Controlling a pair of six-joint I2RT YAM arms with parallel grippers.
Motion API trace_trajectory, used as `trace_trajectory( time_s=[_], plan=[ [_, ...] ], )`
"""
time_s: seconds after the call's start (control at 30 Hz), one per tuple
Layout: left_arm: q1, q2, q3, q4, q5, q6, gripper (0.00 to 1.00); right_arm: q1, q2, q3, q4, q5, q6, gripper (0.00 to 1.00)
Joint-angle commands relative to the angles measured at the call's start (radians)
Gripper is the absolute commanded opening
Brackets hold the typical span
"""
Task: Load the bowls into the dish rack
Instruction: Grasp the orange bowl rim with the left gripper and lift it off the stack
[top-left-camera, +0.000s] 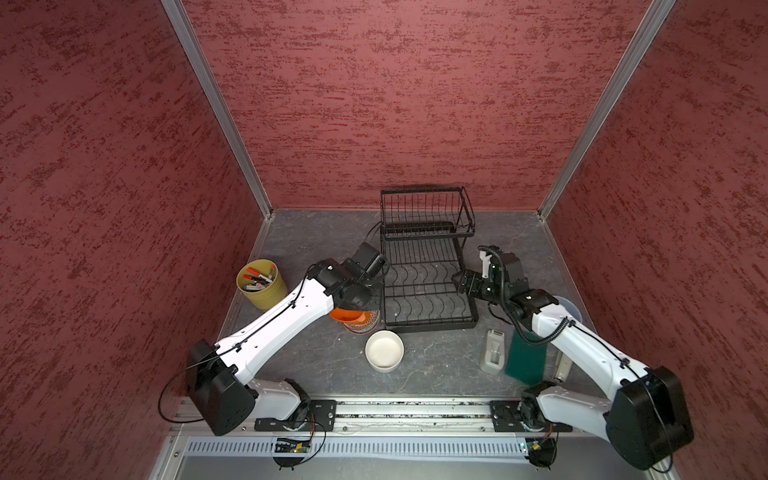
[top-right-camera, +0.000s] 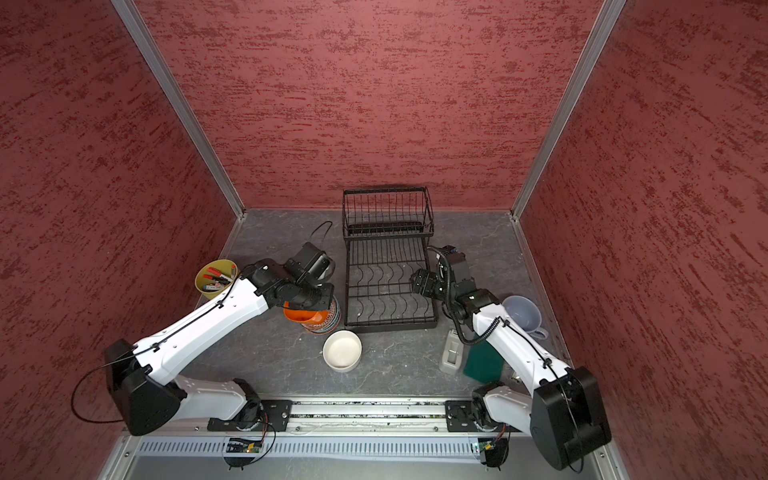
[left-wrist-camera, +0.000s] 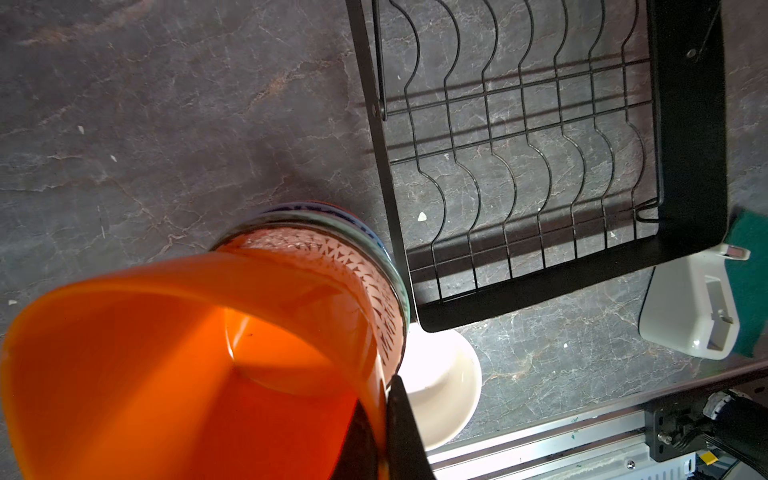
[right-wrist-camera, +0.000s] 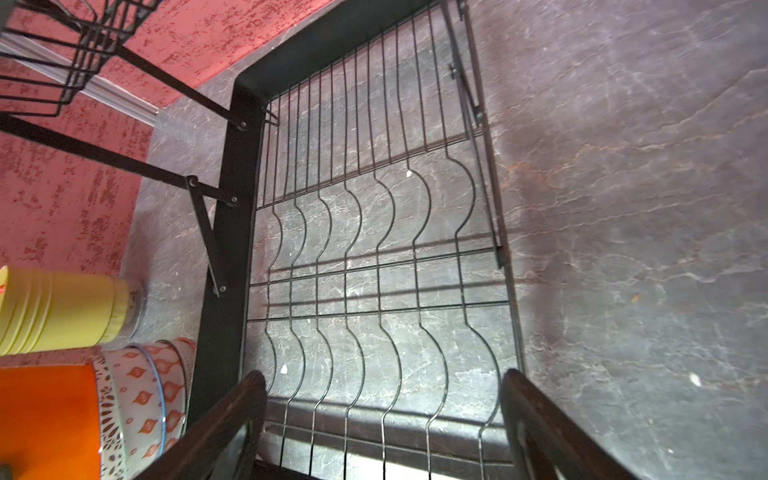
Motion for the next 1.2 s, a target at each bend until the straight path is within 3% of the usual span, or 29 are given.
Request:
trace_trajectory(
  time_s=[0.0, 0.17, 0.47, 0.63, 0.97, 1.17],
  plan=[
    [0.007, -0.055, 0.042, 0.001, -0.036, 0.030, 0.00, 0.009, -0.024, -0.007, 0.040, -0.053, 0.009, 0.89],
    [0.006, -0.126, 0.030, 0.066, 0.011, 0.073, 0.00, 0.008, -0.038, -0.014, 0.068, -0.121, 0.013, 0.90],
    [-0.007, -0.247, -0.093, 0.373, 0.178, 0.159, 0.00, 0.008, -0.077, -0.016, 0.092, -0.280, 0.006, 0.91],
    [-0.041, -0.236, -0.148, 0.540, 0.254, 0.201, 0.00, 0.008, -0.113, 0.000, 0.060, -0.291, 0.002, 0.91],
    [-0.165, -0.169, -0.202, 0.726, 0.223, 0.425, 0.00, 0.009, -0.150, 0.065, -0.062, -0.295, -0.035, 0.93],
    [-0.210, -0.145, -0.253, 0.783, 0.173, 0.580, 0.00, 0.008, -0.154, 0.101, -0.091, -0.355, -0.046, 0.95]
  ],
)
